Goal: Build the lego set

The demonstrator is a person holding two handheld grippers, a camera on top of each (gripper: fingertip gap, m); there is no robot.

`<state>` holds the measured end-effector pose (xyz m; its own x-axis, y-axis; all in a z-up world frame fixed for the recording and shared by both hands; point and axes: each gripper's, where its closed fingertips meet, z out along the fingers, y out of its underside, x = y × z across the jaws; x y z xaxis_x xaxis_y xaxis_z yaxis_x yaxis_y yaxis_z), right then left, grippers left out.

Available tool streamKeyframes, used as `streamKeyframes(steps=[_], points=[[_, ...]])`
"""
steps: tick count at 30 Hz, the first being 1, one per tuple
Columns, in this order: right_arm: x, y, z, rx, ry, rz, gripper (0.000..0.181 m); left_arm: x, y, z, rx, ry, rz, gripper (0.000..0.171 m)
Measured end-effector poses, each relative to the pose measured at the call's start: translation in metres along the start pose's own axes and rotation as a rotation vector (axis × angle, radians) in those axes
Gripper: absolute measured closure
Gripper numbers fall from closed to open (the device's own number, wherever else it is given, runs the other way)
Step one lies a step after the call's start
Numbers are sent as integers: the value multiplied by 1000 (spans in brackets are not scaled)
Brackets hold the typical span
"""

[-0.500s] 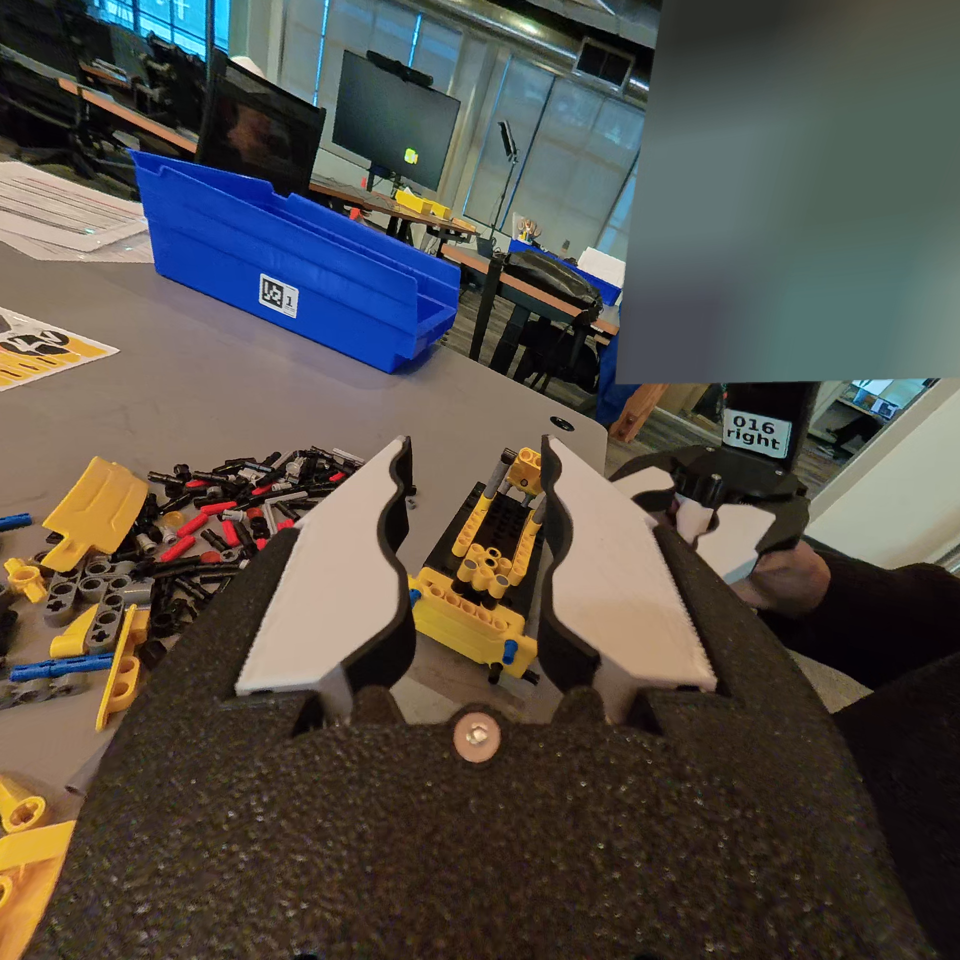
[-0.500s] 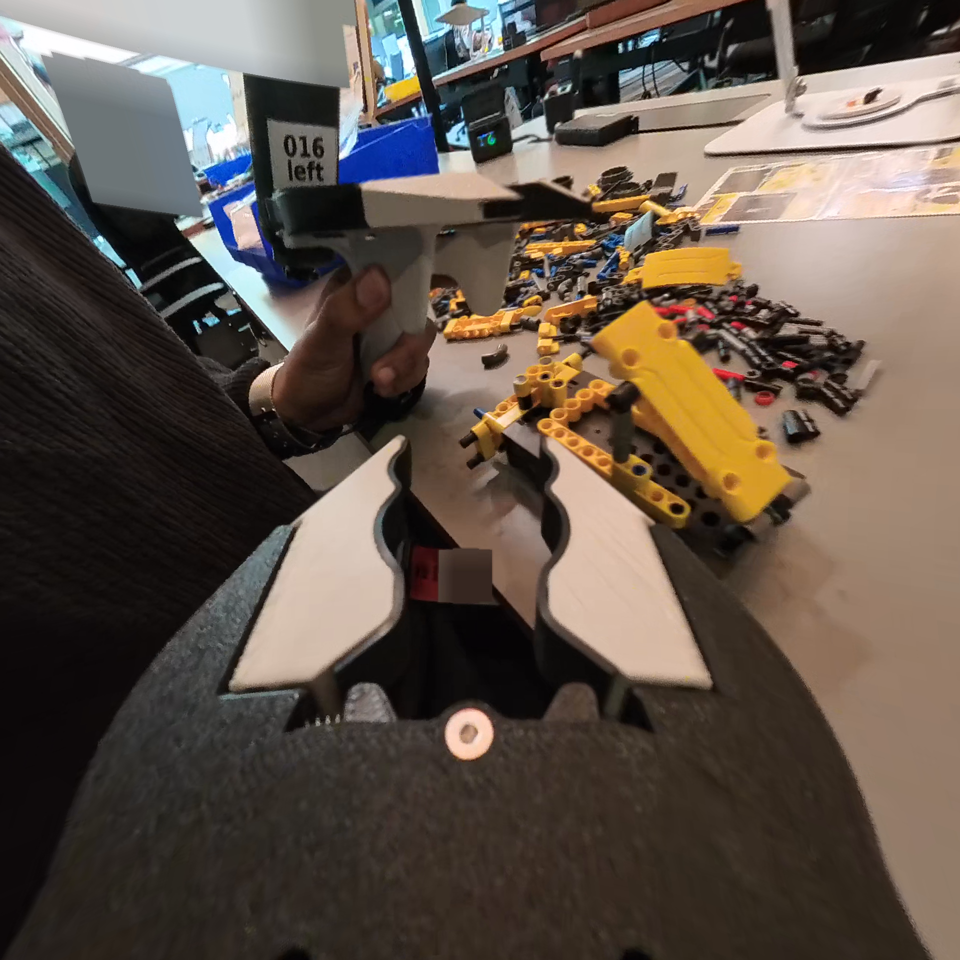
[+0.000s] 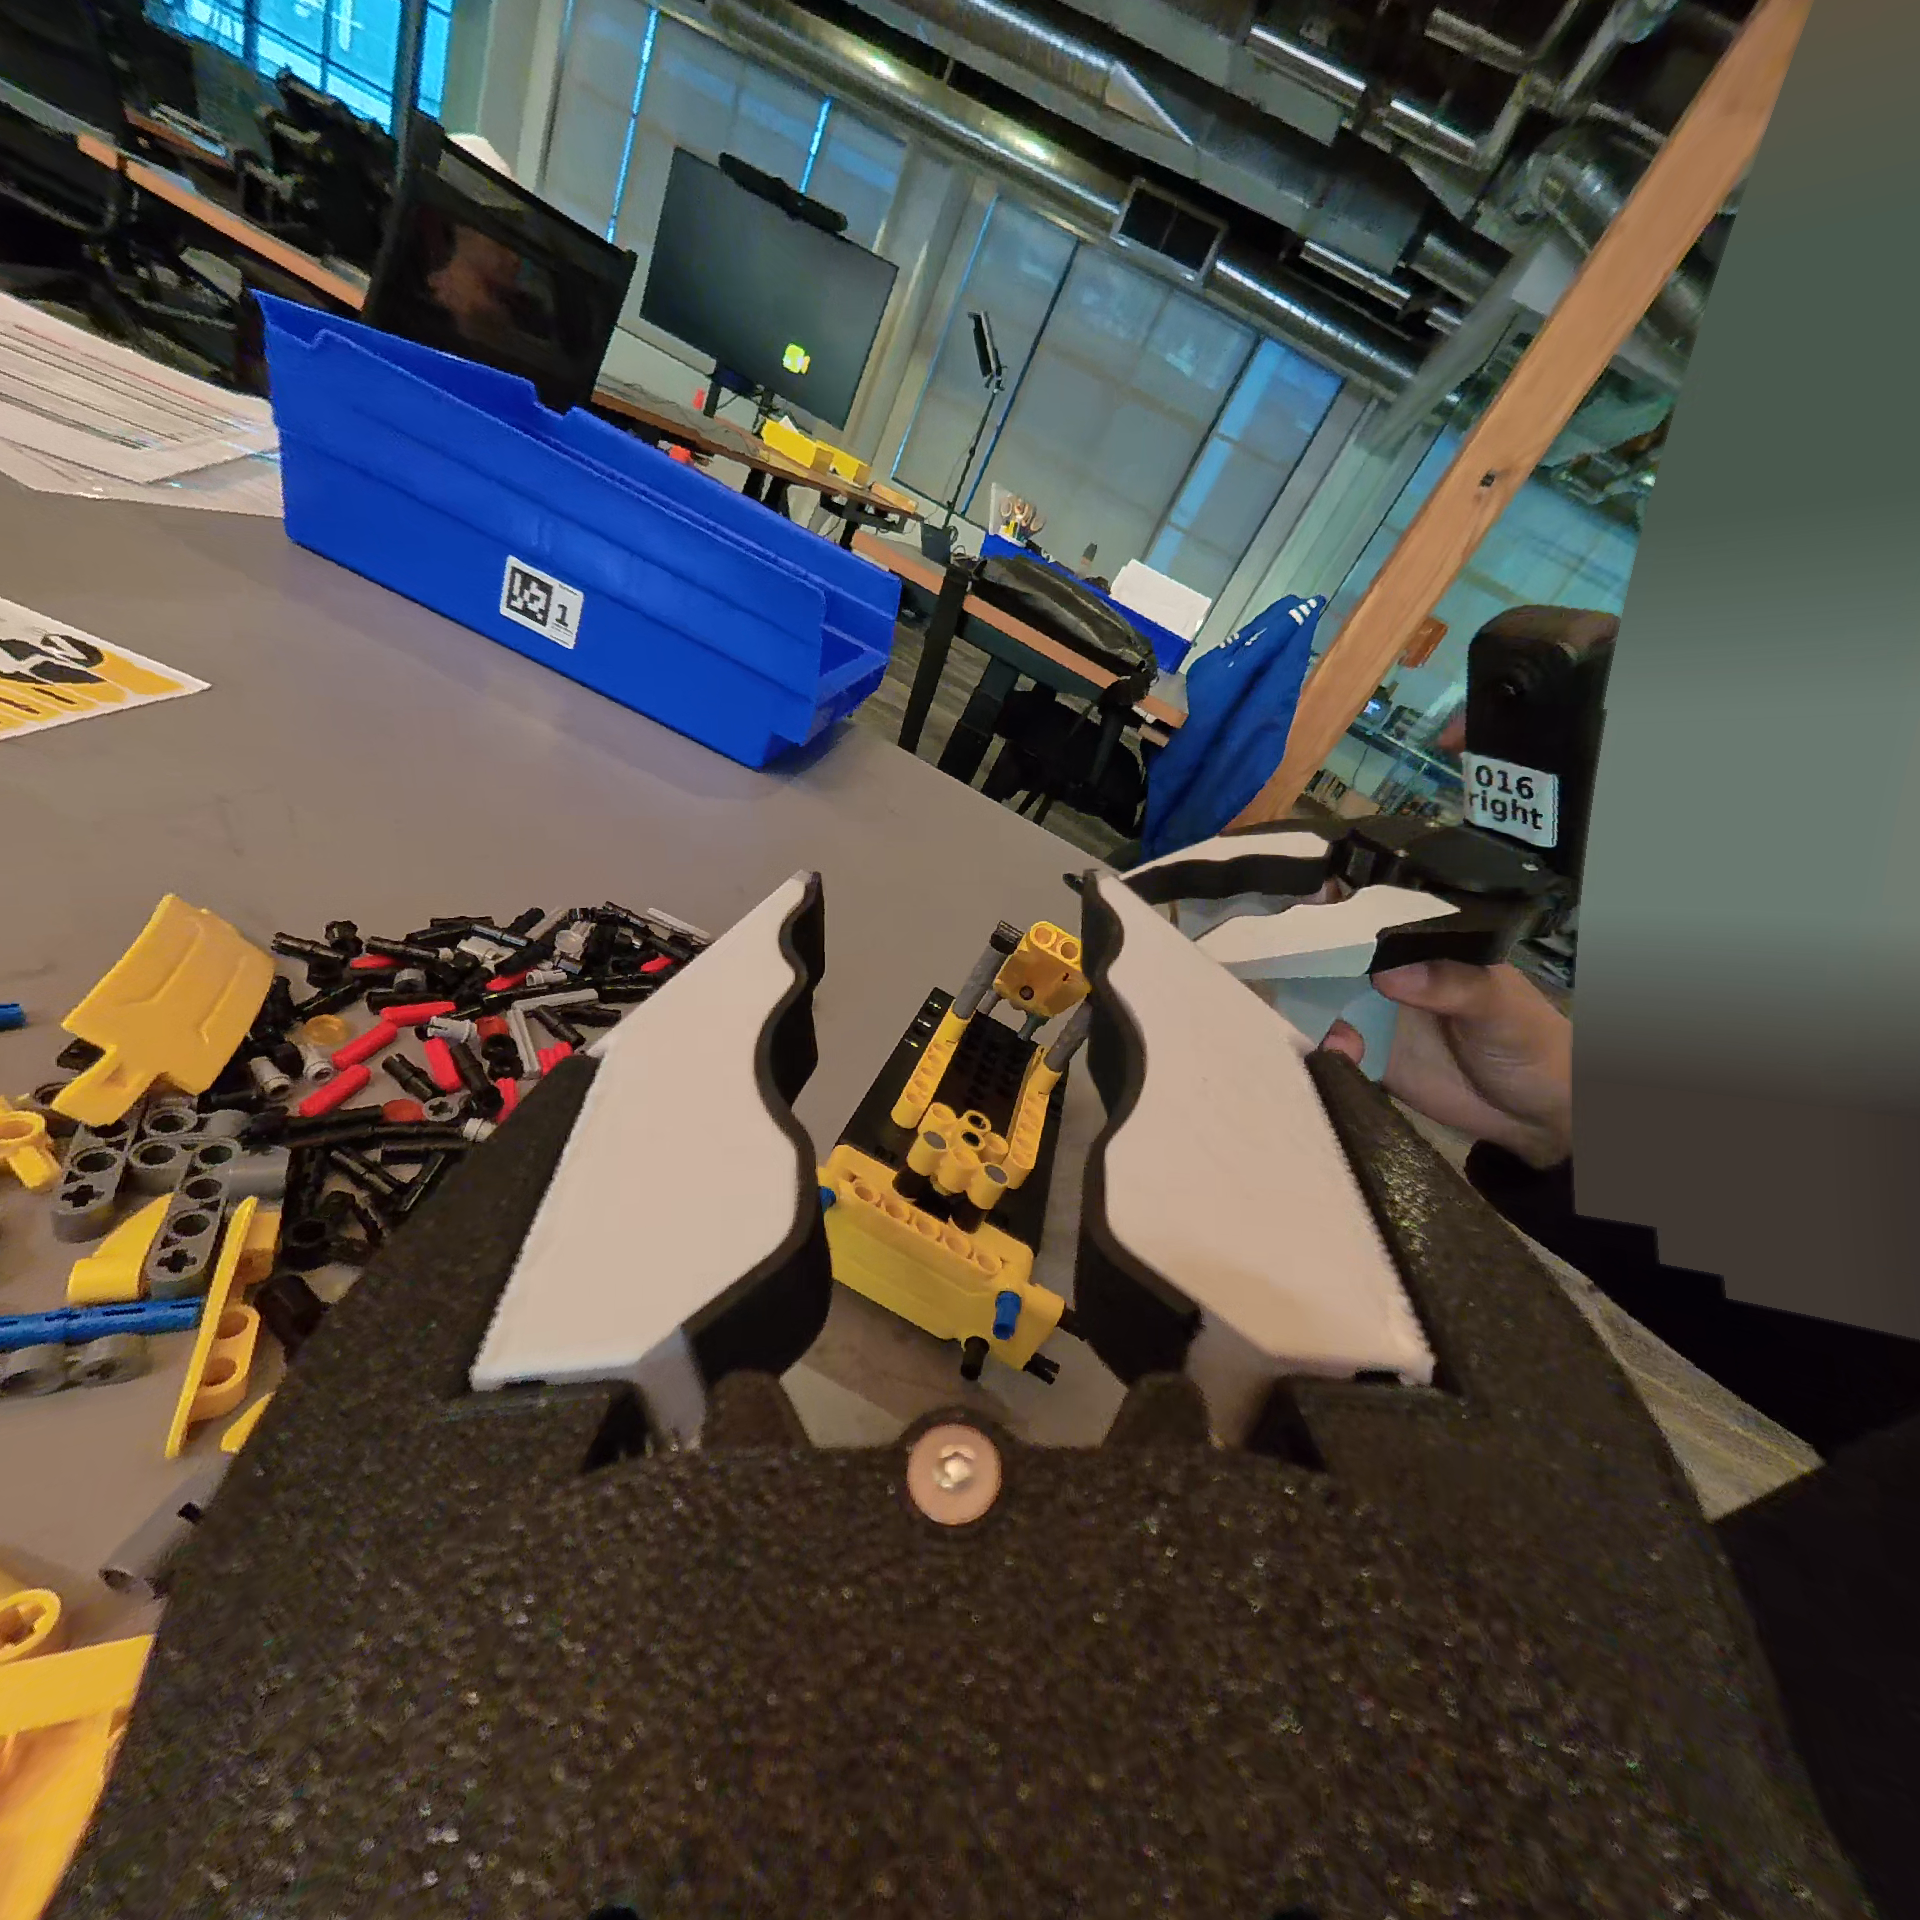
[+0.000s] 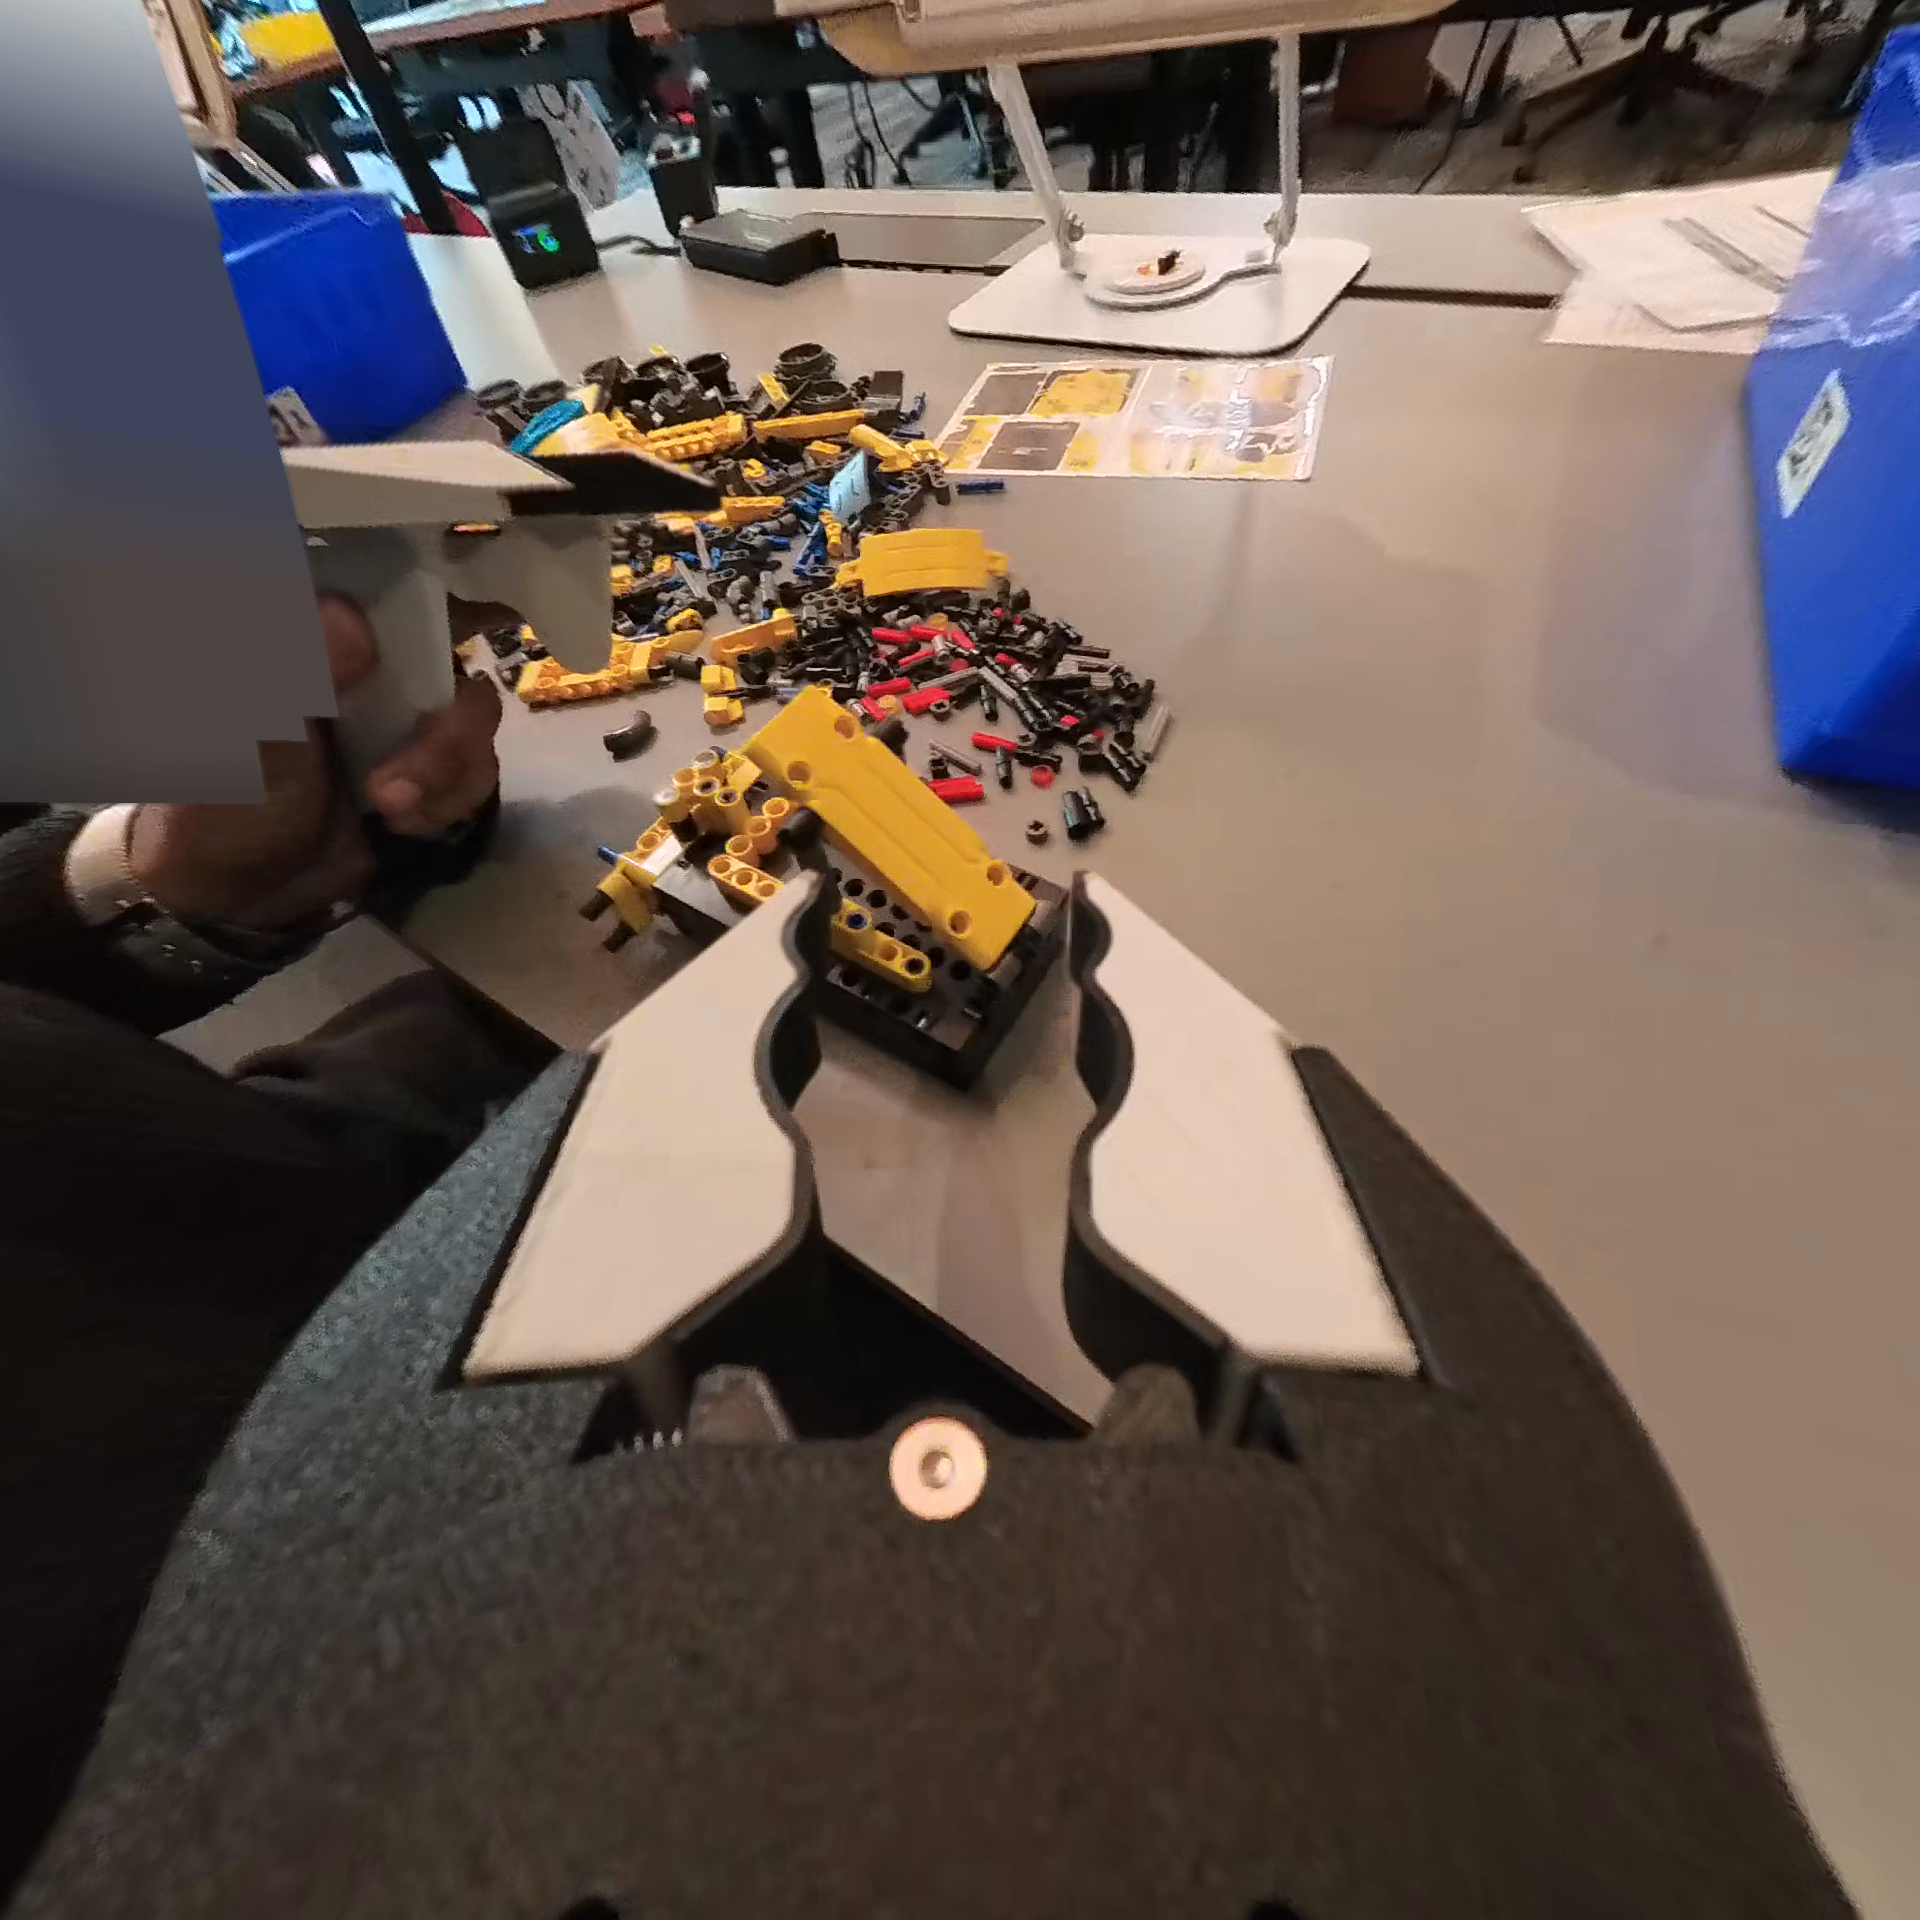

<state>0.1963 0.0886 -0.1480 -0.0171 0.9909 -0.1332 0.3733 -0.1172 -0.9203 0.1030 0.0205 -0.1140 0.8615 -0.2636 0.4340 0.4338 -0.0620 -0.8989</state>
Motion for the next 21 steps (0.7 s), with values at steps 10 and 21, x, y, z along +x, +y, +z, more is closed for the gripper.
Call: streamKeyframes(steps=[10,21], points=[[-8,-19,-20,38,80,-21,135,-1,-2,-3,19,46,-76,123],[6,-7,-34,67,94,-36,135,6,4,2,-29,45,-24,122]])
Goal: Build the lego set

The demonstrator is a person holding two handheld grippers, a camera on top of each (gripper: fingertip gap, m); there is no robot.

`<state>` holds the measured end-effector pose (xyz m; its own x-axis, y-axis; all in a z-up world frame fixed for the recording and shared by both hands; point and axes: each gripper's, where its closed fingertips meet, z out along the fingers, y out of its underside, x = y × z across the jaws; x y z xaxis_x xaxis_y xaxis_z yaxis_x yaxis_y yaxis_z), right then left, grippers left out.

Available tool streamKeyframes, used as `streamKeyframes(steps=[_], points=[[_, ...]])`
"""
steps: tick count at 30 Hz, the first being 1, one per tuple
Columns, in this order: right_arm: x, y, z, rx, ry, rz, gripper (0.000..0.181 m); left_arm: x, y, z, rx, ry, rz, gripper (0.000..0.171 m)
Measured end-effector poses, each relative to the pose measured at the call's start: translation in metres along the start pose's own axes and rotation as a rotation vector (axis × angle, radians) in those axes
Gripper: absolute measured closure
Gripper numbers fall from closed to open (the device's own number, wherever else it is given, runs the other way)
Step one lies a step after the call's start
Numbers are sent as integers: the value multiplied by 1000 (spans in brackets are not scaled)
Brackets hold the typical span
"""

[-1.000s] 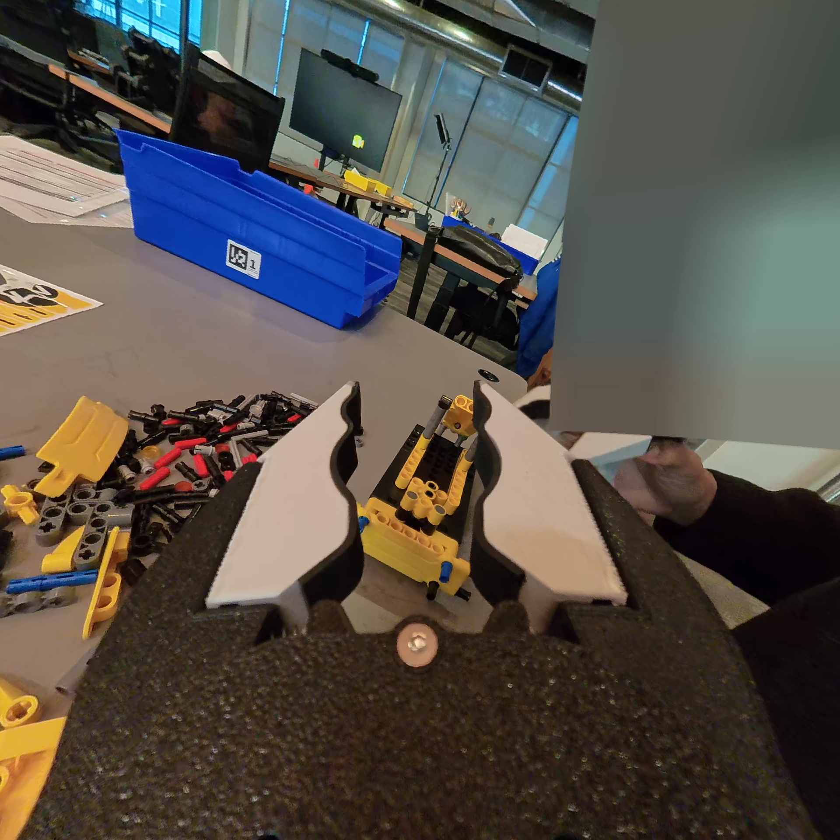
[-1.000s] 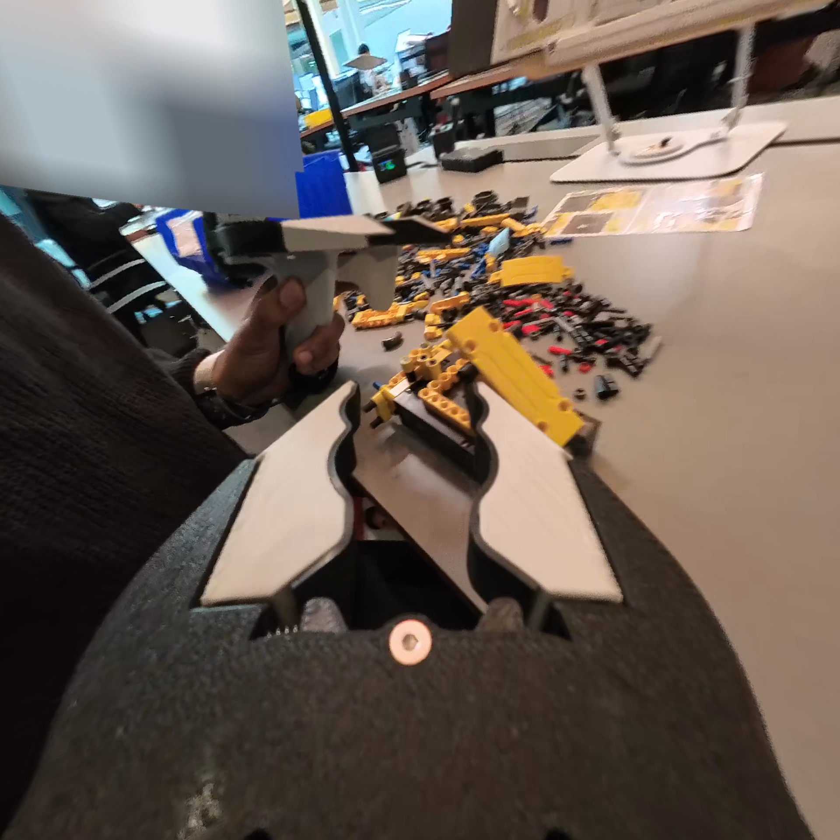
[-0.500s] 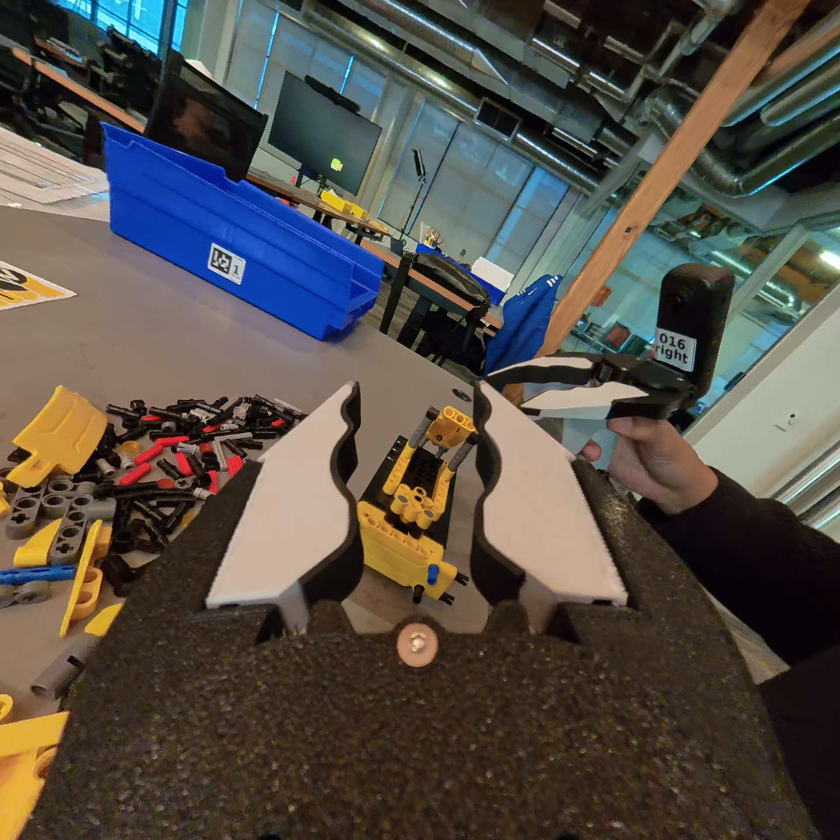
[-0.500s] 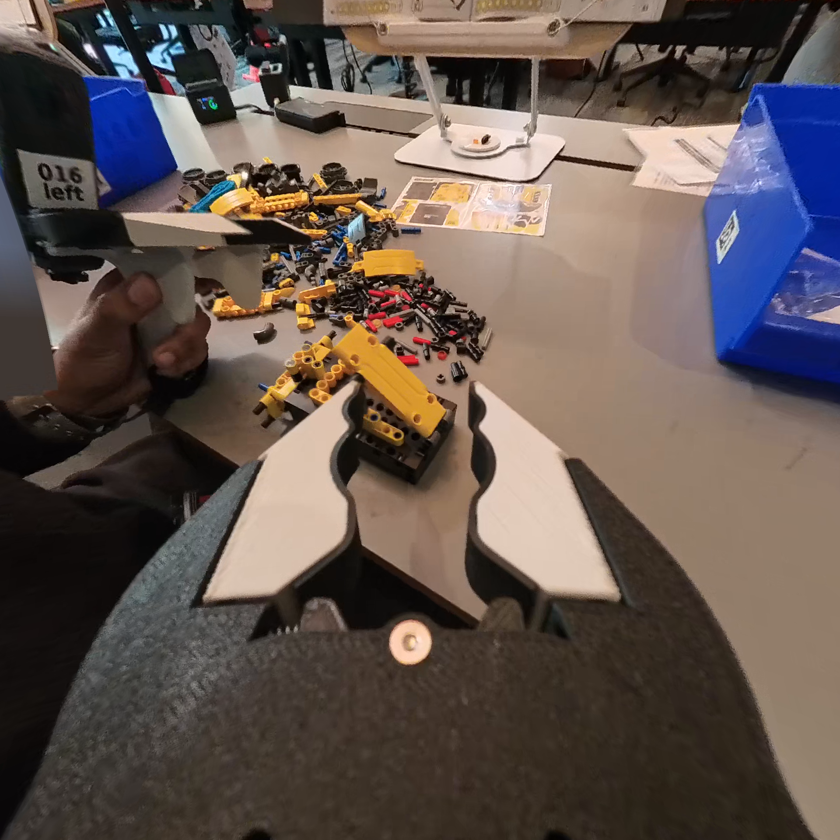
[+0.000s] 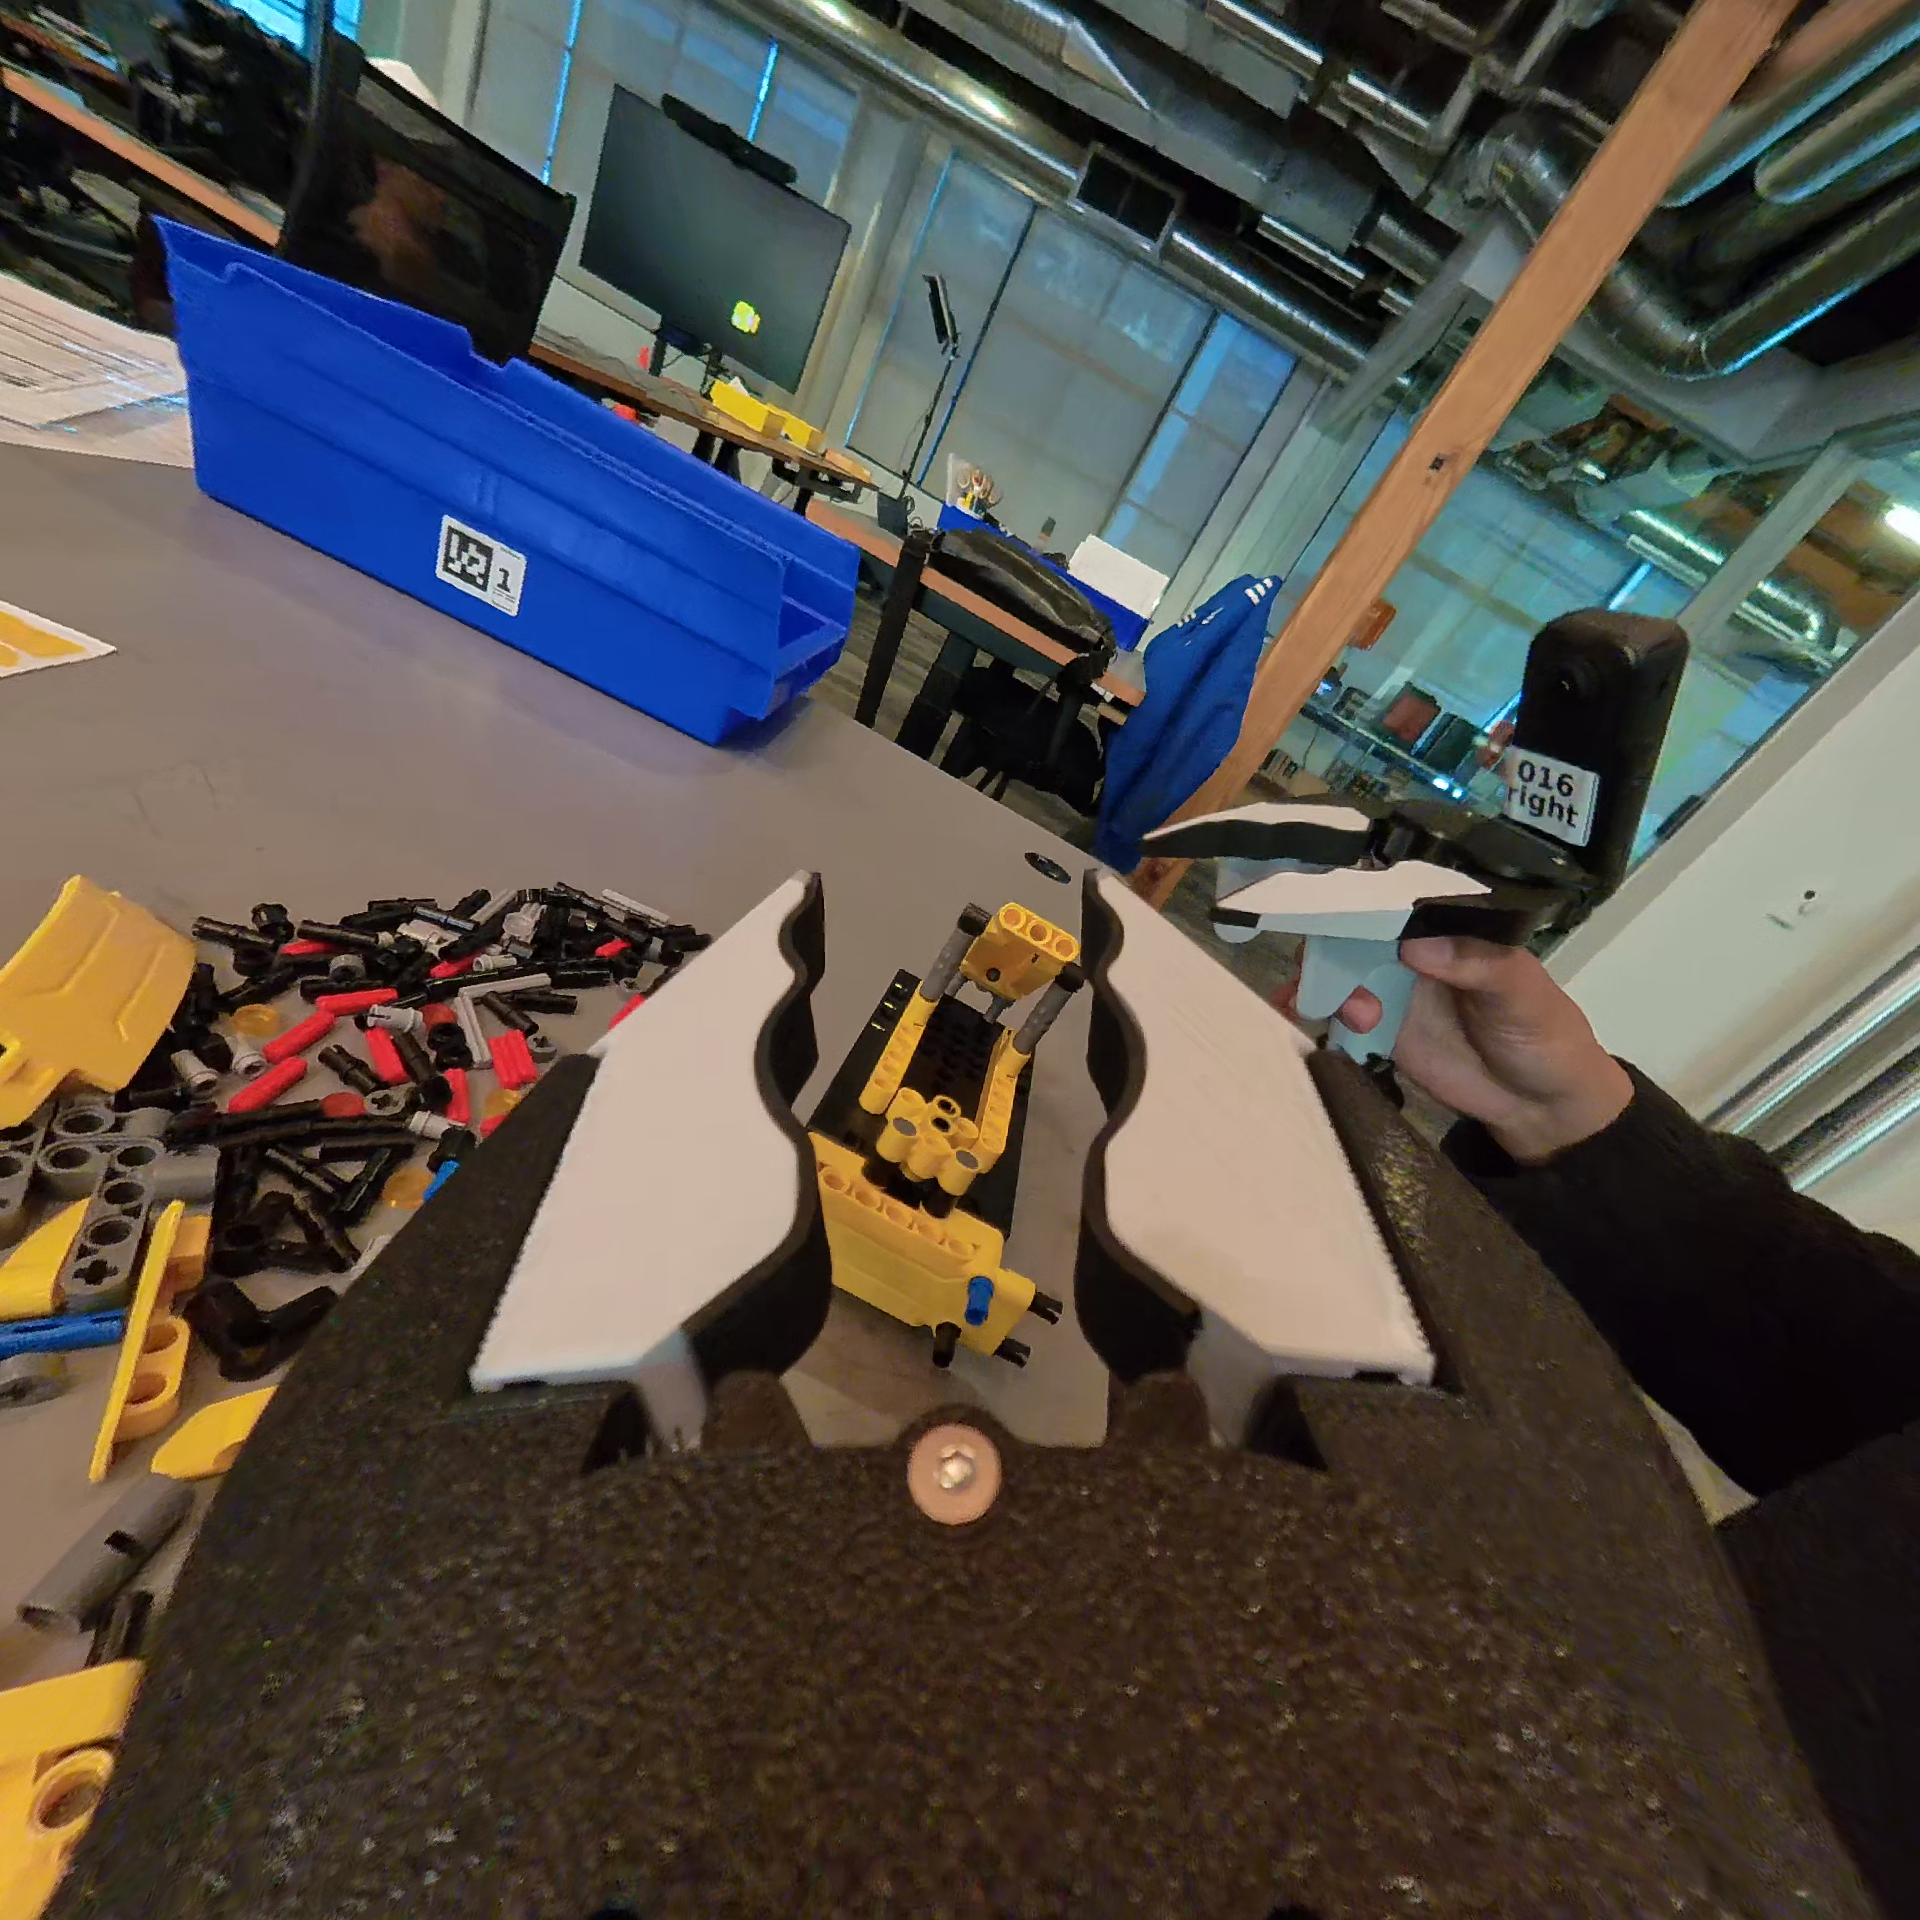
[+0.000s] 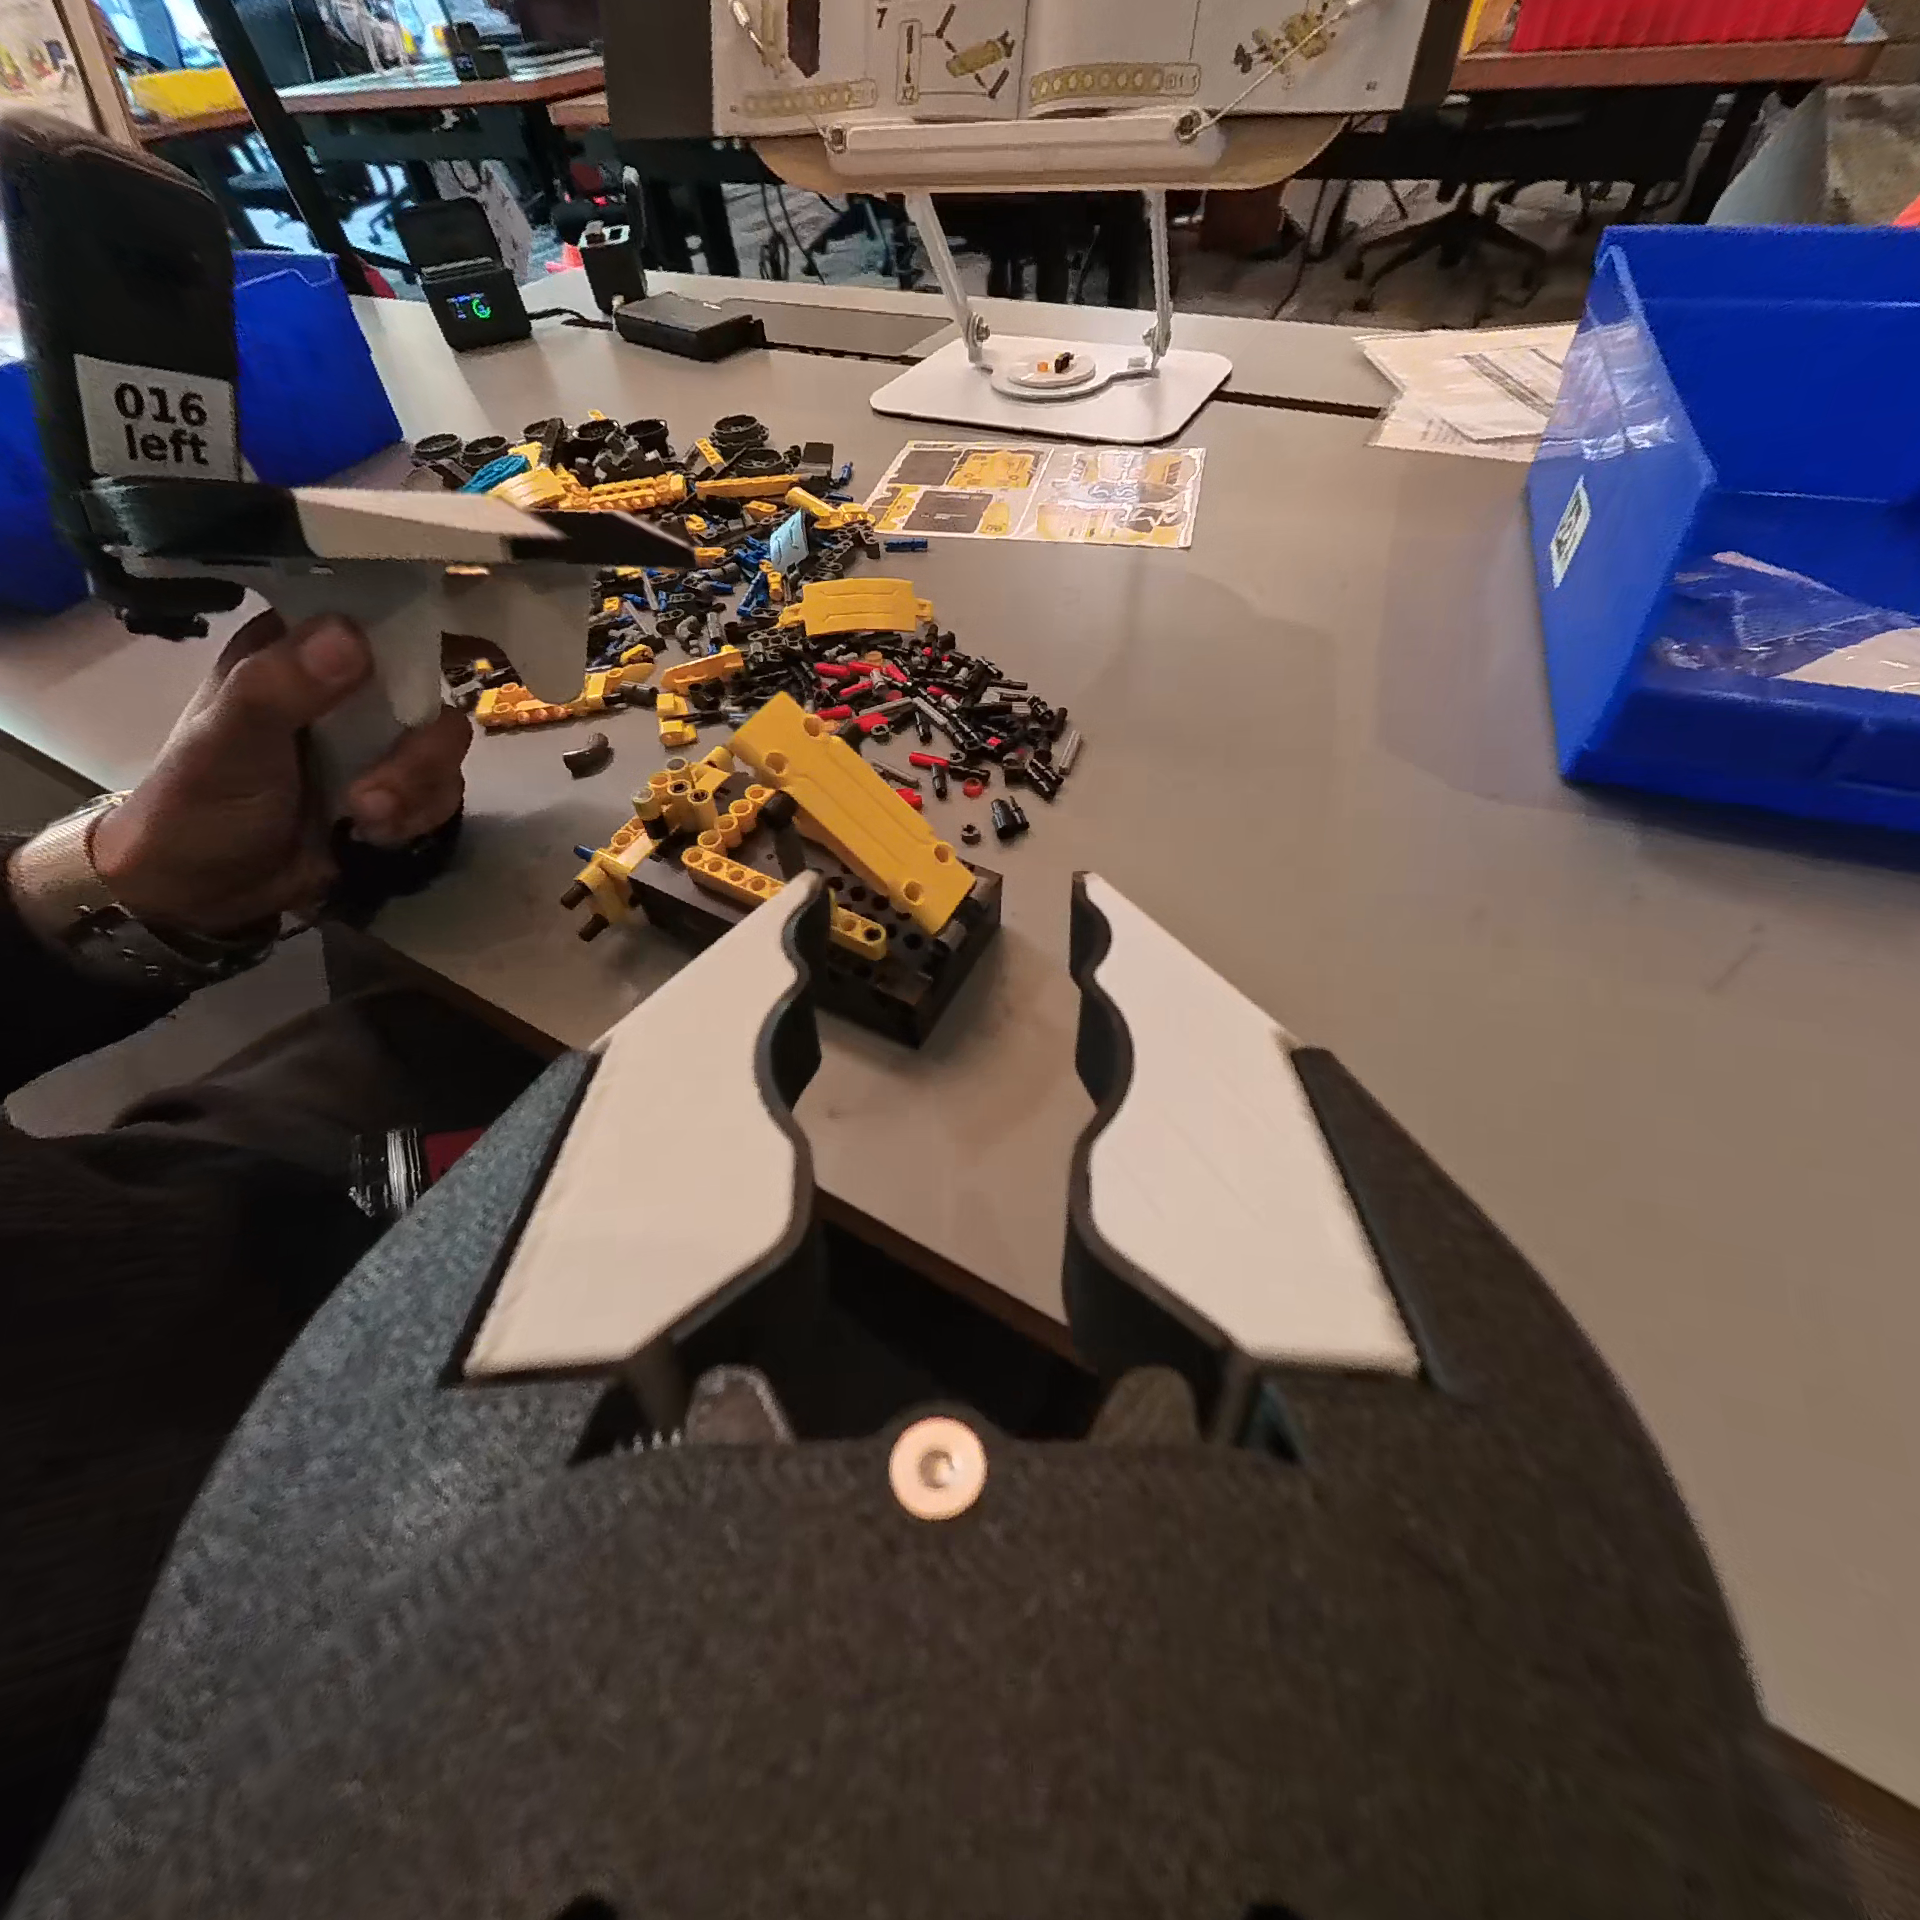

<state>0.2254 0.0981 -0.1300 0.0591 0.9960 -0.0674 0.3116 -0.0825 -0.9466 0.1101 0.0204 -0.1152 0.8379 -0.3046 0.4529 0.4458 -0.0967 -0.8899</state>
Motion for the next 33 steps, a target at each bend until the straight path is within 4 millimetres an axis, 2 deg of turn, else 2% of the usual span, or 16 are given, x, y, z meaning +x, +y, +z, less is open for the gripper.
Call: streamKeyframes(steps=[5,8,11,16,17,19,21,28,30,33], points=[[7,-2,9,30,-45,-2,135,1,6,3,-39,-29,17,123],[15,-3,18,40,-46,-23,135,-2,23,2,-138,-63,-76,122],[27,-6,27,41,-27,-46,135,7,34,-6,-173,-52,-119,122],[42,-12,51,33,-56,-36,135,4,49,-14,-233,-150,-63,122],[43,-13,55,41,-70,-36,137,2,52,-13,-246,-166,-53,122],[53,-13,60,85,-45,-45,155,1,58,-11,-269,-168,-33,121],[61,-9,63,108,-34,-18,158,1,64,-8,-296,-162,-29,121],[71,-19,60,184,-116,120,159,0,65,-8,-278,-129,-98,122],[75,-27,50,271,-157,174,166,0,65,-8,-277,-129,-100,122],[88,-44,24,478,-158,245,172,0,66,-7,-279,-135,-84,122]])
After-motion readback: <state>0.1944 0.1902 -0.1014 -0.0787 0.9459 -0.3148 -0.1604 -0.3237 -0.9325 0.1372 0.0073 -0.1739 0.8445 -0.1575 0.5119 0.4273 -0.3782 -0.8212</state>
